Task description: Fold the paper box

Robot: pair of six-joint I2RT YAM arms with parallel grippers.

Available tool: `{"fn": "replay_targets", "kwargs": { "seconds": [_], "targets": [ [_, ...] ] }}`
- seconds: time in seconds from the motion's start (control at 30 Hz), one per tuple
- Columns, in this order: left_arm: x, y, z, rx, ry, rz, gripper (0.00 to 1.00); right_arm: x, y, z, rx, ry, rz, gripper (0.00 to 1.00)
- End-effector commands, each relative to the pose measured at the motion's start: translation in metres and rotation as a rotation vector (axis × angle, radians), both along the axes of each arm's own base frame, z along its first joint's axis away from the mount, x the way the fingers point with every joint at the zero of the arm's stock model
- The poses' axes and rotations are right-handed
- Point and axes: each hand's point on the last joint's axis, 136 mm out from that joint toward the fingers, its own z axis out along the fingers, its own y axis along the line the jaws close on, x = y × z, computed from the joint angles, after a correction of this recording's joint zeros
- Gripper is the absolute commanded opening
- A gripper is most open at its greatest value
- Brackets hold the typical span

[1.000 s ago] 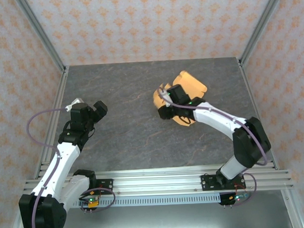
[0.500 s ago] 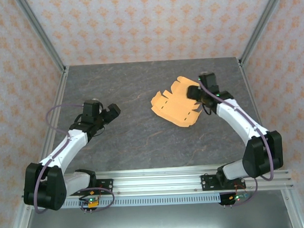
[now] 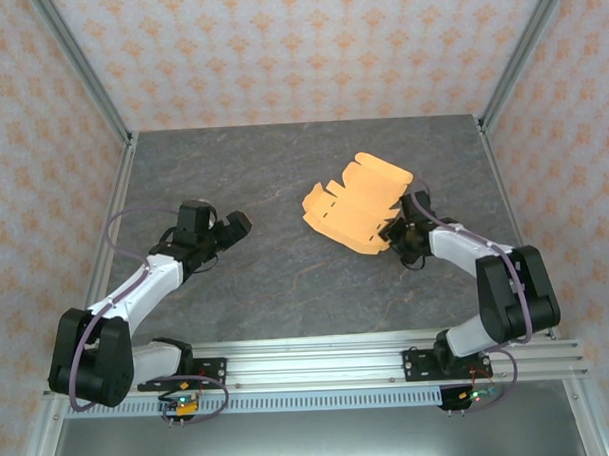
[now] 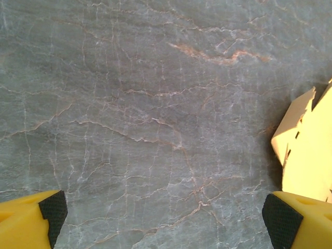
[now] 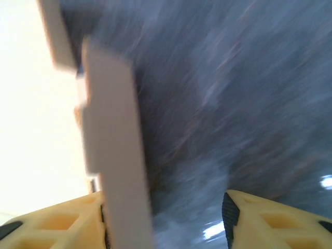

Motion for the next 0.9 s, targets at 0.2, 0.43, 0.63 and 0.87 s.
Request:
{"fn": "replay_targets", "kwargs": {
  "seconds": [0.2, 0.43, 0.63, 0.87],
  "targets": [
    [0.002, 0.006, 0.003, 0.027, -0.011, 0.033, 1.0, 0.045, 0.225, 0.108, 0.513, -0.298, 0.308, 0.39],
    [0.003, 0.006, 0.002, 0.029, -0.002, 0.034, 1.0, 0.039, 0.24, 0.121, 0.476, -0.317, 0.46, 0.61],
    [0.004, 0.003, 0.004, 0.032, 0.002, 0.011, 1.0, 0.052, 0.129, 0.111, -0.26, -0.326, 0.575, 0.66],
    [0.006, -0.005, -0.002, -0.016, 0.016, -0.005, 1.0, 0.071, 0.089, 0.082, -0.434, -0.245, 0.648, 0.66]
  ]
}}
